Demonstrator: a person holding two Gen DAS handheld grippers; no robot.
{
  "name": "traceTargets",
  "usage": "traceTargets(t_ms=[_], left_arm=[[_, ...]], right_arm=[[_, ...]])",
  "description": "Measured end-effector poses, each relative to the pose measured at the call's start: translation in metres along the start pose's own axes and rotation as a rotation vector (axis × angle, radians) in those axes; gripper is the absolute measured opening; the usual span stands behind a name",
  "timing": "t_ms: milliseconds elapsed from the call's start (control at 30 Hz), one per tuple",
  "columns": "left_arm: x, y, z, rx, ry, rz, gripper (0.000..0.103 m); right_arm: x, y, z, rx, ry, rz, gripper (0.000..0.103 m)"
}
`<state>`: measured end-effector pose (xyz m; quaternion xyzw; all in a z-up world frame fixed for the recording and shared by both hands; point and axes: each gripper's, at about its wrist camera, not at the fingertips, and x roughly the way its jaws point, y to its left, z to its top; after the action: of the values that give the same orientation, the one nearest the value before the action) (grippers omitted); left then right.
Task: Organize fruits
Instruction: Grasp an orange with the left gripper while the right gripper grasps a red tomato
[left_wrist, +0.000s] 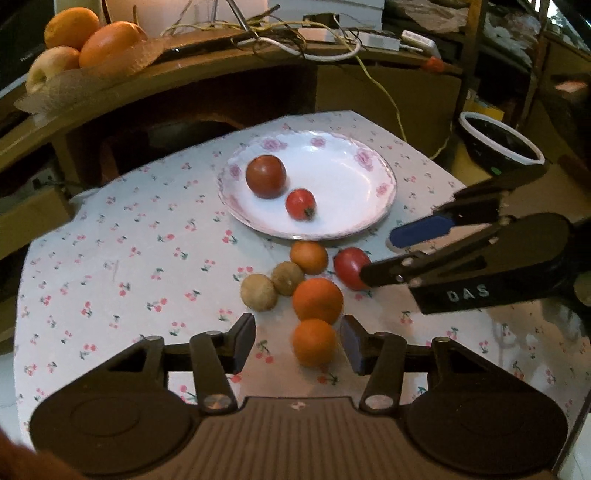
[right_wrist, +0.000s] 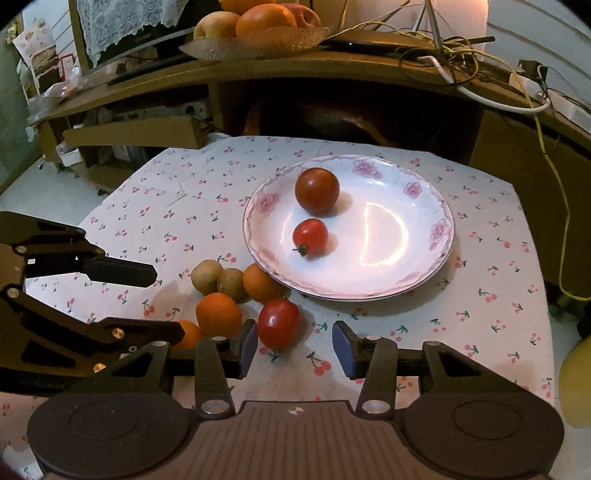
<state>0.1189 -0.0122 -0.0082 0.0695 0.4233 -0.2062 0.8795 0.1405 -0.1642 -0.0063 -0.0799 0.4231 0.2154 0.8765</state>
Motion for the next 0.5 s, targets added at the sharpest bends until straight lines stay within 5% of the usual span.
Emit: traceTargets(t_ms=[500], left_arm=[[0.024, -0.007, -0.010, 0.016, 0.045, -0.005, 0.055]], right_arm=[[0.018, 0.004, 0.004, 0.008, 0.016, 0.030, 0.051]])
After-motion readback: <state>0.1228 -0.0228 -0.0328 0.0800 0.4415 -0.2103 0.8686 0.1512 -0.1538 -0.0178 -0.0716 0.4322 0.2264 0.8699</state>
